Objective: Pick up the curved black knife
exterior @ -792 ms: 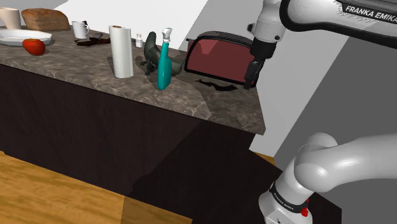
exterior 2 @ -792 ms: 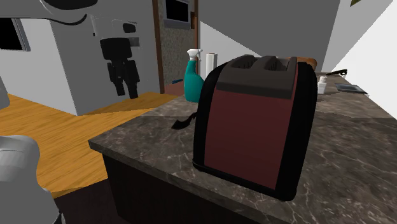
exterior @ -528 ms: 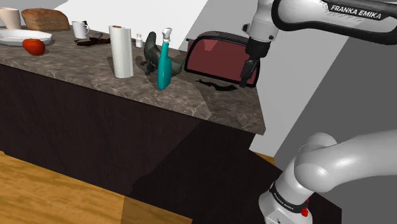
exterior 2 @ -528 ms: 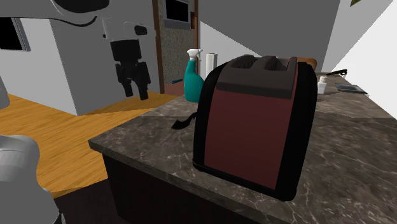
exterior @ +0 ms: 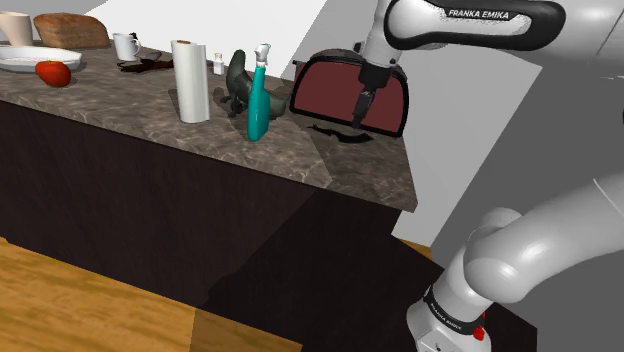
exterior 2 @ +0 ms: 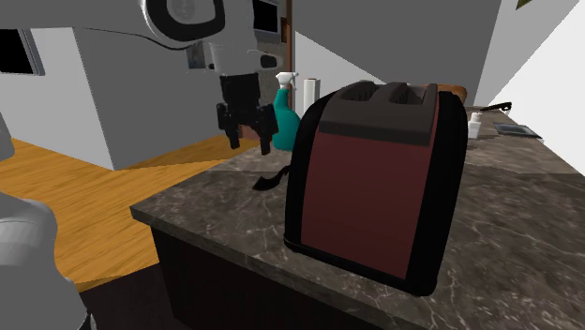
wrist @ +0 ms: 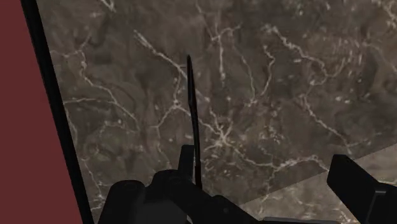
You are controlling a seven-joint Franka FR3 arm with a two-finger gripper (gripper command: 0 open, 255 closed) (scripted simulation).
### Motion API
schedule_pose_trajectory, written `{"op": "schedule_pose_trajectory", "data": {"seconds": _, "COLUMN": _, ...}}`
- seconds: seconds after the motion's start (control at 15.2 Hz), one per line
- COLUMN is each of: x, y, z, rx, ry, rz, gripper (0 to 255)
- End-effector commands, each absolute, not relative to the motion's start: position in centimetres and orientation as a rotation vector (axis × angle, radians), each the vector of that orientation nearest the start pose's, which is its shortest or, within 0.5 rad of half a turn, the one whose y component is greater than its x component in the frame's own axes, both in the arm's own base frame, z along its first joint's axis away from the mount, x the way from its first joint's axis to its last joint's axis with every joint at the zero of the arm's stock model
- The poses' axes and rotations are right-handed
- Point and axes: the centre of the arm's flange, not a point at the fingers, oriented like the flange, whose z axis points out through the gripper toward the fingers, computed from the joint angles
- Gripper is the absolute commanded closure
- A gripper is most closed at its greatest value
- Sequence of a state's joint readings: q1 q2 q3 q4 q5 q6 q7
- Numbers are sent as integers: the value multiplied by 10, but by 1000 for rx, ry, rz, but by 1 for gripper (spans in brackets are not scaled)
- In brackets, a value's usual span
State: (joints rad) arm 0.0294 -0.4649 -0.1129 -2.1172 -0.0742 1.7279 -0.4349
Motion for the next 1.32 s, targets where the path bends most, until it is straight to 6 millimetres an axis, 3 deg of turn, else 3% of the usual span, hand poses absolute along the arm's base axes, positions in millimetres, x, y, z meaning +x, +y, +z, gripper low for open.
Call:
{"op": "schedule_pose_trajectory", "data": {"seconds": 0.0, "x": 441, "y": -58, "z": 594, "rx": -3098, "ry": -644, "rz": -117, "gripper": 0}}
{"op": "schedule_pose_trajectory", "data": {"seconds": 0.26, "x": 491, "y": -72, "z": 582, "rx": -3039, "ry": -752, "rz": -142, "gripper": 0}}
{"op": "schedule_pose_trajectory", "data": {"seconds": 0.79, "x": 491, "y": -72, "z": 542, "rx": -3038, "ry": -754, "rz": -142, "gripper": 0}}
{"op": "schedule_pose_trajectory", "data": {"seconds": 0.92, "x": 491, "y": -72, "z": 542, "rx": -3038, "ry": -754, "rz": -142, "gripper": 0}}
{"op": "schedule_pose_trajectory", "data": {"seconds": 0.99, "x": 491, "y": -72, "z": 542, "rx": -3038, "ry": -754, "rz": -142, "gripper": 255}}
{"op": "schedule_pose_trajectory", "data": {"seconds": 1.25, "x": 491, "y": -72, "z": 542, "rx": -3038, "ry": -754, "rz": -142, "gripper": 255}}
